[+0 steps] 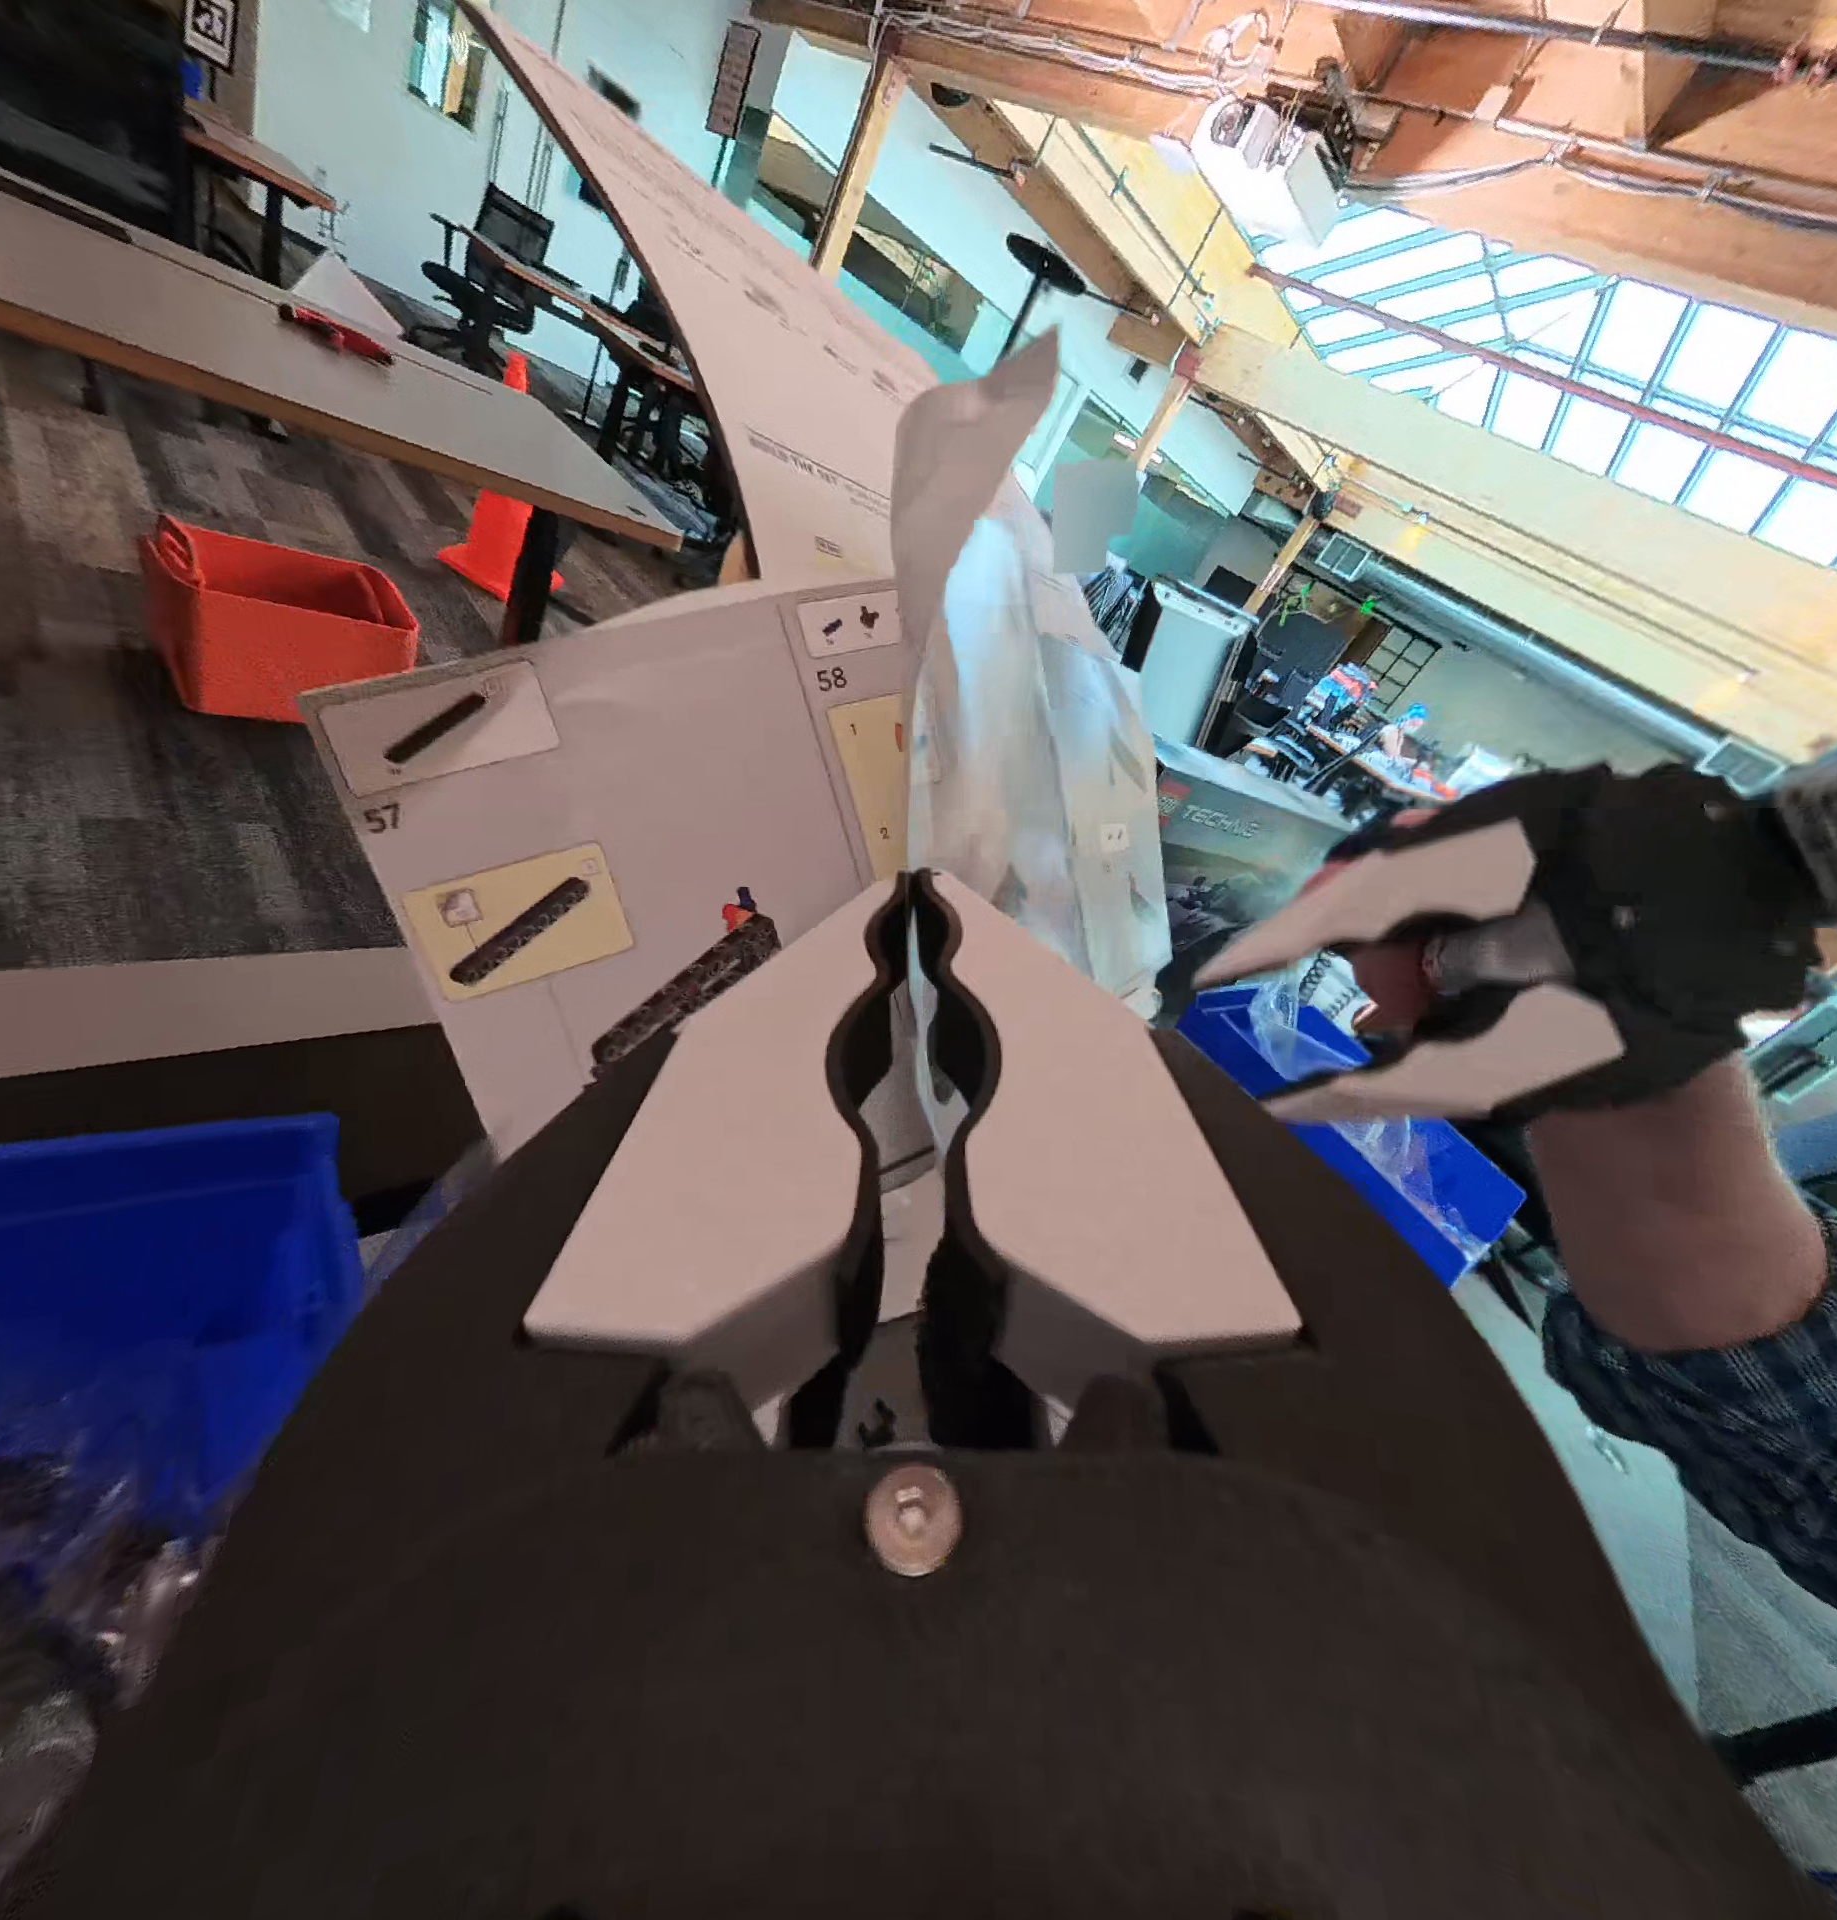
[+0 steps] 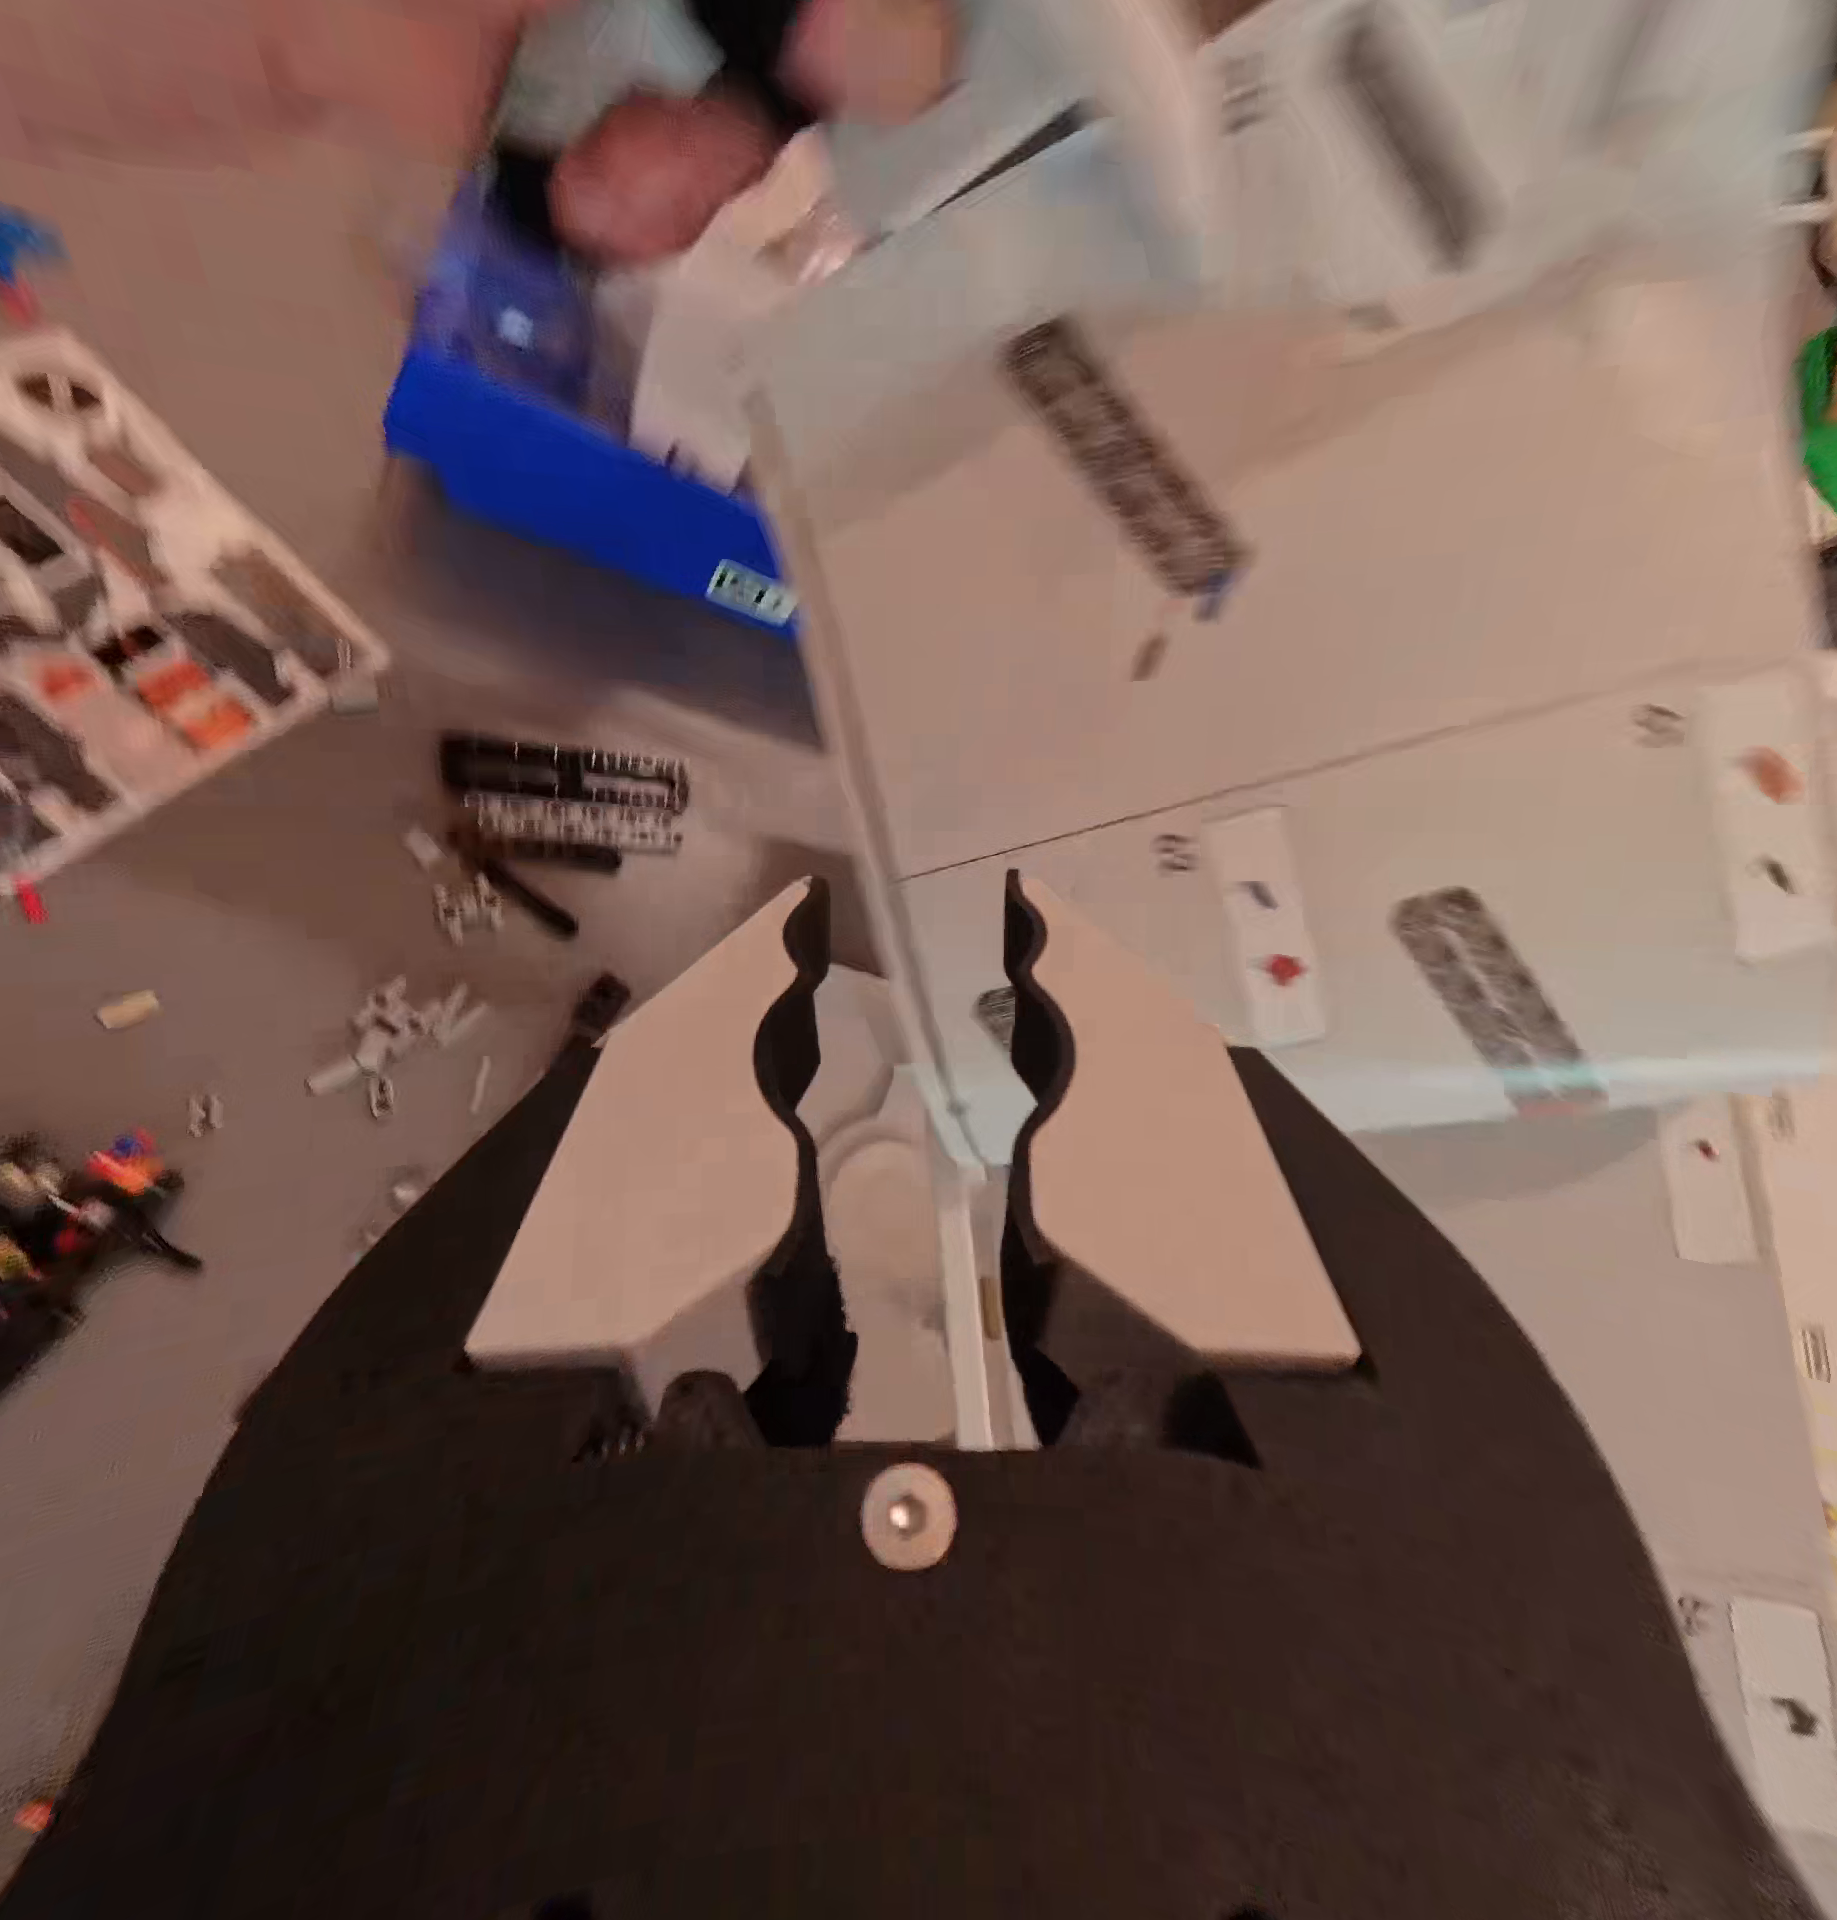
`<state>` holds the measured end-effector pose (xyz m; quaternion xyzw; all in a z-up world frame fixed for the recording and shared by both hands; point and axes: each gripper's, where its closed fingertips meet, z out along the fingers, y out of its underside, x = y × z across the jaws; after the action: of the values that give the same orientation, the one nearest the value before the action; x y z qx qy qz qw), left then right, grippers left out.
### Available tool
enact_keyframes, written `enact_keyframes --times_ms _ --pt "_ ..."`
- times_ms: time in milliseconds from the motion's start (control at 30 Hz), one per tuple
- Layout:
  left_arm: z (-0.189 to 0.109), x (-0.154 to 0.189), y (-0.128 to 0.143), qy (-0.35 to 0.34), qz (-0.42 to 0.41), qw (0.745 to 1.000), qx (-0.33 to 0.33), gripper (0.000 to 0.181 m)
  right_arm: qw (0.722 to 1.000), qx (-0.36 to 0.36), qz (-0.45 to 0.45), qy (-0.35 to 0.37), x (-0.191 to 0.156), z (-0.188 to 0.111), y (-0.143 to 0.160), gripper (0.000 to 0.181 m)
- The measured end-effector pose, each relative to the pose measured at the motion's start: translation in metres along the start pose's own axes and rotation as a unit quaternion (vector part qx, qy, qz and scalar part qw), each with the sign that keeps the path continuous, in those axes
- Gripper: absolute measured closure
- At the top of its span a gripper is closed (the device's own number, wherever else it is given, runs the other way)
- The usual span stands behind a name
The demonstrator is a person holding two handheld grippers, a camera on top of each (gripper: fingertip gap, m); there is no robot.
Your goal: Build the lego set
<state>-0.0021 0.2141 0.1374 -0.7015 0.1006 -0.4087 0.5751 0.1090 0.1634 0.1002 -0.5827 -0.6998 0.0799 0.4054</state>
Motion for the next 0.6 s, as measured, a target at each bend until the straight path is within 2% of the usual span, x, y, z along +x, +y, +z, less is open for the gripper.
enact_keyframes --times_ms 133,167,233,367,433,500,600 --pt "0.006 -0.011 -0.011 -0.023 0.037 0.999 -0.029 0.181 0.995 -0.037 -0.092 -0.010 -0.035 0.032 0.014 0.162" --pt "0.007 -0.014 -0.014 -0.029 0.043 0.998 -0.034 0.181 0.995 -0.030 -0.099 0.004 -0.035 0.040 0.012 0.161" --pt "0.011 -0.017 -0.018 -0.032 0.048 0.997 -0.043 0.181 0.994 -0.039 -0.104 0.014 -0.036 0.060 0.012 0.147" --pt "0.024 -0.041 -0.012 -0.070 0.061 0.993 -0.078 0.181 0.982 -0.091 -0.147 0.074 -0.017 0.100 0.027 0.150" --pt "0.028 -0.054 -0.004 -0.078 0.053 0.991 -0.097 0.181 0.977 -0.111 -0.152 0.103 -0.007 0.114 0.035 0.160" --pt "0.031 -0.064 0.001 -0.082 0.045 0.990 -0.103 0.181 0.977 -0.098 -0.154 0.115 -0.004 0.118 0.030 0.179" --pt "0.034 -0.081 0.011 -0.102 0.046 0.985 -0.134 0.181 0.976 -0.098 -0.162 0.106 -0.007 0.117 0.029 0.179"
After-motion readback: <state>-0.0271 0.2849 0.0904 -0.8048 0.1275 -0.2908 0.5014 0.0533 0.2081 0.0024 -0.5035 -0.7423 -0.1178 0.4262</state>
